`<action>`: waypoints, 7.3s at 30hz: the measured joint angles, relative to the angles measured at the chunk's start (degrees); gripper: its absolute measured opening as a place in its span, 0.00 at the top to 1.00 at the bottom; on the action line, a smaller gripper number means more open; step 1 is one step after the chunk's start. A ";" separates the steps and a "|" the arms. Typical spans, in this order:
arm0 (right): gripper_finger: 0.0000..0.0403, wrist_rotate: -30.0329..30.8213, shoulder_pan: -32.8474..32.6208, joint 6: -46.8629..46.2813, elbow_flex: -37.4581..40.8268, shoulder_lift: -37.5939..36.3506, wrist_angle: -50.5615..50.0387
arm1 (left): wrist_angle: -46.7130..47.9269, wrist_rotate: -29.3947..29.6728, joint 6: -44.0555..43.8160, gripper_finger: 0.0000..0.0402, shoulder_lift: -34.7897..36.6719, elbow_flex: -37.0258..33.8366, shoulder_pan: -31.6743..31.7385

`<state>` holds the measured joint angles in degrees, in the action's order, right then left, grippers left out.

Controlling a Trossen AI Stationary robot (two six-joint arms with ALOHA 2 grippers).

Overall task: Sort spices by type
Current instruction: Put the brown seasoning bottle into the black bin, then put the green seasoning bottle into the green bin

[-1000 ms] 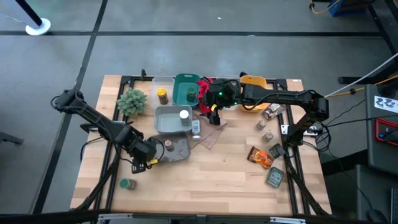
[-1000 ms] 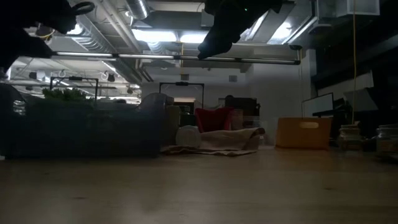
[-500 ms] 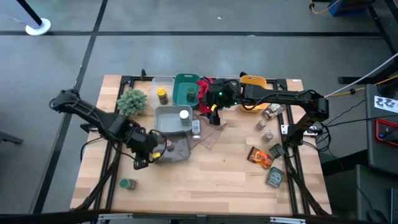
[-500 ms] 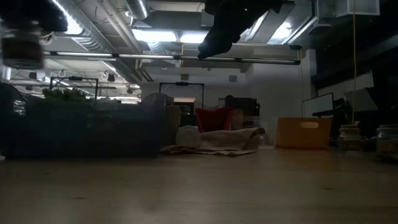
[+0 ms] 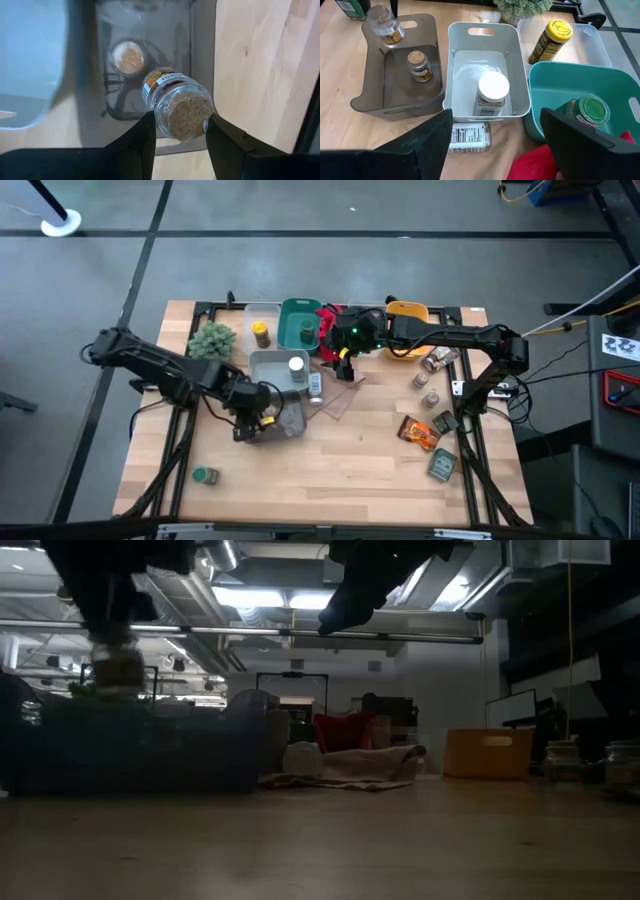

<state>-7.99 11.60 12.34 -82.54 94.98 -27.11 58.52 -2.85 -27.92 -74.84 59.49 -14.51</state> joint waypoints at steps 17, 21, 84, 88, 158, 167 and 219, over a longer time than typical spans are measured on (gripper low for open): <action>0.25 -0.15 0.00 0.00 0.00 0.00 -0.02 | -8.04 -1.97 2.68 0.65 -1.51 -9.85 1.98; 0.25 -0.15 0.02 0.00 0.00 0.00 -0.03 | -8.89 -1.88 5.77 0.63 -2.51 -10.66 1.98; 0.25 -0.17 0.00 0.00 0.00 0.00 -0.06 | -15.10 -3.48 2.18 0.46 -4.88 -12.38 4.18; 0.25 -0.17 0.00 0.00 0.00 0.00 -0.07 | -14.19 -3.86 2.86 0.46 -4.88 -10.31 4.16; 0.25 -0.18 0.00 0.00 0.00 0.00 -2.97 | 7.68 -14.63 -27.03 0.47 -5.84 2.79 -32.29; 0.25 -0.17 0.00 0.00 0.00 0.00 -2.97 | 4.89 -14.01 -28.73 0.47 -5.84 2.79 -34.44; 0.25 -0.17 0.07 0.00 0.00 0.00 -2.97 | 3.83 -14.35 -31.33 0.47 -10.18 2.81 -34.10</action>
<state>-8.16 11.66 12.34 -82.54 94.98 -30.09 62.35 -17.20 -59.25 -85.02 62.30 -48.62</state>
